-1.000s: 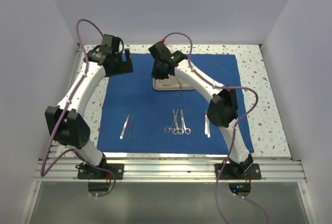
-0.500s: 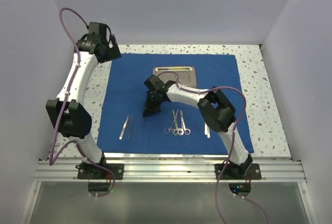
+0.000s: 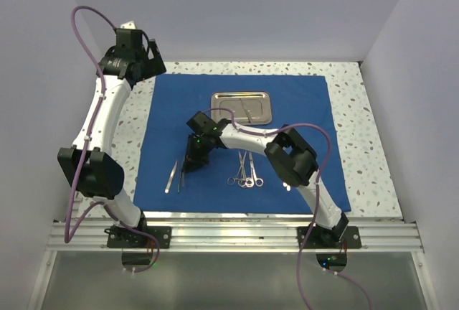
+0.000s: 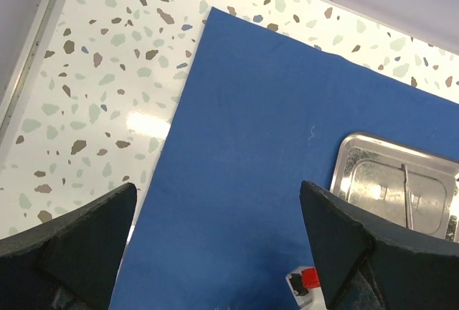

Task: Open and lay out the surgical kit
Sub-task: Place the medical item in the surgical kit, then pick up the medical item from the container.

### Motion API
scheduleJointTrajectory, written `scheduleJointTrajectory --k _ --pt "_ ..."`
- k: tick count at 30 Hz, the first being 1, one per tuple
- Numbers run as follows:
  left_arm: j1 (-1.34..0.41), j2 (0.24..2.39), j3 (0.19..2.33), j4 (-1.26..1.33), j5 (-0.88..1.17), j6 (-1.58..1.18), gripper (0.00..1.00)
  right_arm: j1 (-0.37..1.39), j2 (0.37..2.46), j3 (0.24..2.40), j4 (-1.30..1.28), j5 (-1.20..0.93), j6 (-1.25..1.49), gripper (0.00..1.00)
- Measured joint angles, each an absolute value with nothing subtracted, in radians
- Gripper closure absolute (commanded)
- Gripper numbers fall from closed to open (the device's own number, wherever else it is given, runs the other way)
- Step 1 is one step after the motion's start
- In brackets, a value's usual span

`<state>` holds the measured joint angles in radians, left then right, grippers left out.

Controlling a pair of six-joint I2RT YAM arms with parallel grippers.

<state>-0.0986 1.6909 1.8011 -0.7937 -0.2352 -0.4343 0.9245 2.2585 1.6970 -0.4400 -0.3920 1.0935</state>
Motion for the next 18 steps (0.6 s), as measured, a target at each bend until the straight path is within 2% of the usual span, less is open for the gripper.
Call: scheduleJointTrajectory --k 1,2,3,12,18 --pt "-0.099 1.691 1.8 -0.793 -0.235 -0.434 0.0 0.925 2.269 1.719 -0.468 -0.396 1.089 0.31" --pt "-0.099 1.691 1.8 -0.792 -0.235 -0.434 0.0 0.925 2.283 1.742 -0.484 -0.402 1.078 0.06" --pt "-0.099 1.691 1.8 -0.791 -0.235 -0.434 0.0 0.925 2.294 1.768 -0.5 -0.405 1.065 0.02" --pt "-0.099 1.698 1.8 -0.779 -0.228 -0.434 0.0 0.884 2.292 1.972 -0.662 -0.318 0.915 0.02" --pt "-0.099 1.699 1.77 -0.772 -0.221 -0.432 0.0 0.706 2.256 2.133 -0.78 -0.145 0.759 0.06"
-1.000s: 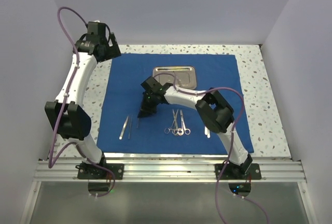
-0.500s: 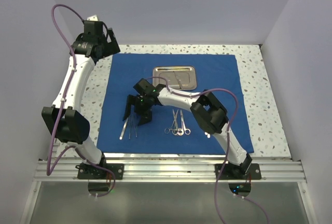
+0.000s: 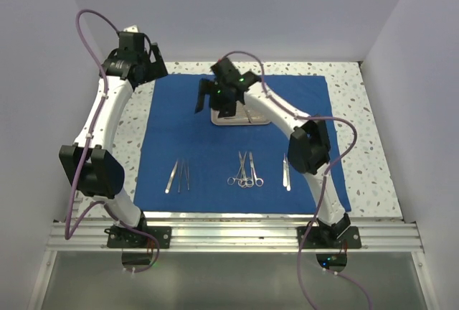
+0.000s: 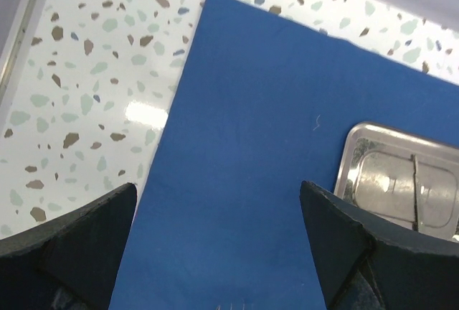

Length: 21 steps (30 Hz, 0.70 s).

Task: Open and lay out the surgical kit
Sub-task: Pick up the medical item from the container.

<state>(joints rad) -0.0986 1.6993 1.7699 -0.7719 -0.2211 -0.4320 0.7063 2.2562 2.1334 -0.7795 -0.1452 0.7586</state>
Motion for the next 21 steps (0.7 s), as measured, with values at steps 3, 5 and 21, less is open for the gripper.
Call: scheduleJointTrajectory --k 3,5,21 --pt "-0.099 1.698 1.72 -0.772 -0.211 -0.43 0.0 0.598 2.268 2.241 -0.85 -0.021 0.665 0.09" --pt "-0.099 1.697 1.686 -0.772 -0.206 -0.43 0.01 0.542 2.304 2.336 -0.897 0.062 0.607 0.11" --pt "-0.099 1.694 1.623 -0.769 -0.194 -0.422 0.01 0.55 2.447 2.244 -1.024 0.309 0.455 0.26"
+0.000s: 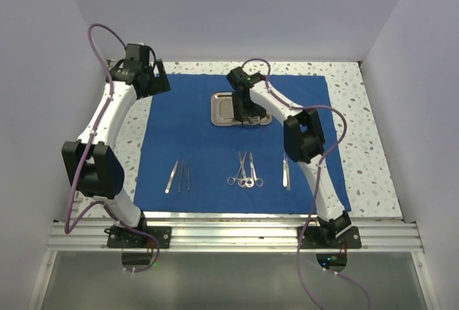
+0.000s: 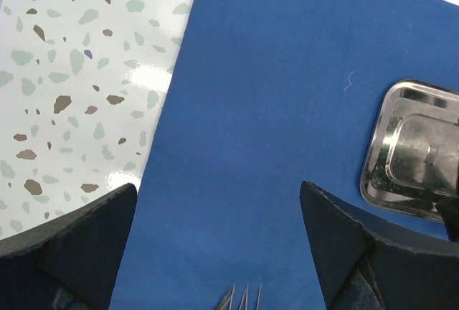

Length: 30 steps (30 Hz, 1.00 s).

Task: Open and lay out the surgical kit
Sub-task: Pick up the medical item from the container.

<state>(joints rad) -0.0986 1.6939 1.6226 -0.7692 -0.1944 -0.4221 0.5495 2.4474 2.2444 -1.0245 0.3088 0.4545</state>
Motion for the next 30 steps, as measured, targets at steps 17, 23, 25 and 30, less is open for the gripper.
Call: scheduleJointTrajectory --k 17,23,25,30 --pt "-0.099 1.693 1.608 -0.78 -0.196 -0.373 0.01 0.529 2.384 2.05 -0.869 0.29 0.474 0.55" --pt "-0.099 1.693 1.636 -0.798 -0.196 -0.374 0.01 0.509 2.31 1.9 -0.747 0.229 0.508 0.67" --pt "-0.099 1.693 1.645 -0.803 -0.2 -0.374 0.01 0.503 2.289 1.859 -0.708 0.217 0.512 0.73" --pt "-0.099 1.693 1.647 -0.82 -0.21 -0.381 0.01 0.49 2.263 1.806 -0.661 0.198 0.519 1.0"
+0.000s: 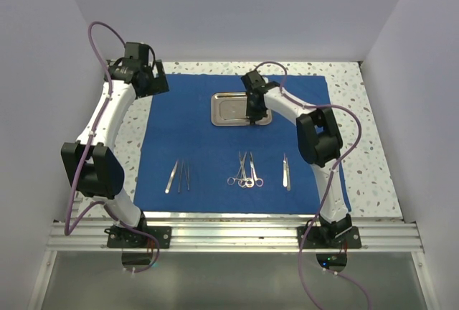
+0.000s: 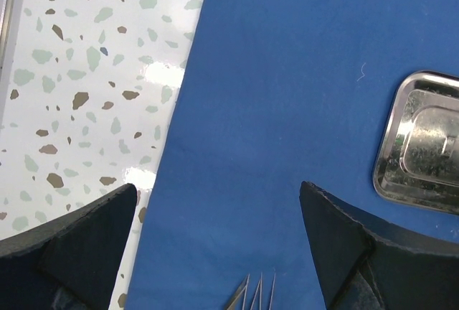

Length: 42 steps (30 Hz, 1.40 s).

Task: Open and lay out the surgical kit
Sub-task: Pick up the medical item from the container, then place the medical item in the surgical kit.

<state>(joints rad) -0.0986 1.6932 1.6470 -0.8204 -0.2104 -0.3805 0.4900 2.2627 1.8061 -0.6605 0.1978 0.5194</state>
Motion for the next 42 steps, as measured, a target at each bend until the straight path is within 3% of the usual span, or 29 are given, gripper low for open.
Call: scheduleJointTrajectory --k 15,21,29,38,42 --pt "-0.099 1.687 1.593 -0.828 -0.187 -0.412 0.0 0.471 2.261 1.853 -0.749 0.153 0.515 1.0" --pt "-0.099 1.633 1.485 -0.8 -0.162 -0.413 0.0 0.47 2.135 1.804 -0.839 0.163 0.514 1.0" --pt "-0.099 1.59 1.419 -0.764 -0.131 -0.427 0.0 0.47 1.706 1.503 -0.859 0.174 0.536 1.0" --pt "-0.103 1.506 1.372 -0.764 -0.126 -0.472 0.0 0.47 1.247 0.904 -0.84 0.139 0.592 1.0" --pt "-0.133 1.472 1.372 -0.772 -0.142 -0.489 0.0 0.47 1.111 0.751 -0.843 0.108 0.619 1.0"
